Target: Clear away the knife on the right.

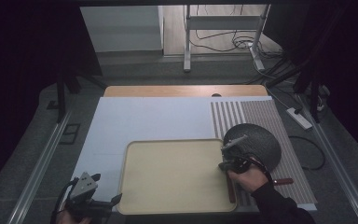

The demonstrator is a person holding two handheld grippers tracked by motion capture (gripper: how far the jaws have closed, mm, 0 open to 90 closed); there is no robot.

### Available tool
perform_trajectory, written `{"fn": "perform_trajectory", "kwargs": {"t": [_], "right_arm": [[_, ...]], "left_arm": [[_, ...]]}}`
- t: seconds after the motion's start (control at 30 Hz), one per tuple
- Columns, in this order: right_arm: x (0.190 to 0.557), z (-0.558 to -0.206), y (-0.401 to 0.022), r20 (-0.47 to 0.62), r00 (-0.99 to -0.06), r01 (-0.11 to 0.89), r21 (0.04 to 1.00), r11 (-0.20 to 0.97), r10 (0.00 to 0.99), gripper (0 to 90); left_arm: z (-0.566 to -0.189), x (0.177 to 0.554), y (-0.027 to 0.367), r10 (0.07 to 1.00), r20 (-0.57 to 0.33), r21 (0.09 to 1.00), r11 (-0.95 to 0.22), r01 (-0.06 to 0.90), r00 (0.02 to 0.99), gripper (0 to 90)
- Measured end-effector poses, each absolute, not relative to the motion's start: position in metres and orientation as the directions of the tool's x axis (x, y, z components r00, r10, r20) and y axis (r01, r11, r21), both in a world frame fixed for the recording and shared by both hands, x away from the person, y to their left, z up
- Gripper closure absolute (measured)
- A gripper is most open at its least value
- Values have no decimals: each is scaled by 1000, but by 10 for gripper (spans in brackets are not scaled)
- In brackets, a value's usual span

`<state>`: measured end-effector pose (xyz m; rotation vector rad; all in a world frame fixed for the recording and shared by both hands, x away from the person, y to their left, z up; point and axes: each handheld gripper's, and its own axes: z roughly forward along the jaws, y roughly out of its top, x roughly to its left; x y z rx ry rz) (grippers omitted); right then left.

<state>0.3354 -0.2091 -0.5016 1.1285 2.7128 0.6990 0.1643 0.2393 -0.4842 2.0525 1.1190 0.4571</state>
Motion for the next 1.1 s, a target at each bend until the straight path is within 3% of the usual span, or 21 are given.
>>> {"fn": "perform_trajectory", "kwargs": {"t": [0.27, 0.7, 0.77, 0.9, 1.1], "right_arm": [[335, -500, -209, 74, -724, 632, 471, 615, 686, 900], [326, -485, -203, 58, -760, 562, 557, 611, 647, 797], [325, -483, -203, 55, -767, 553, 560, 617, 639, 737], [323, -483, -204, 25, -763, 554, 540, 634, 646, 520], [321, -477, -211, 41, -746, 571, 552, 607, 665, 368]], "left_arm": [[-484, 164, 239, 831, -39, 749, -343, 566, 555, 0], [-484, 164, 240, 830, -44, 751, -339, 567, 555, 0], [-484, 164, 240, 830, -45, 751, -339, 567, 556, 0], [-484, 164, 240, 830, -45, 752, -338, 566, 556, 0], [-484, 164, 240, 830, -45, 752, -339, 566, 556, 0]]}}
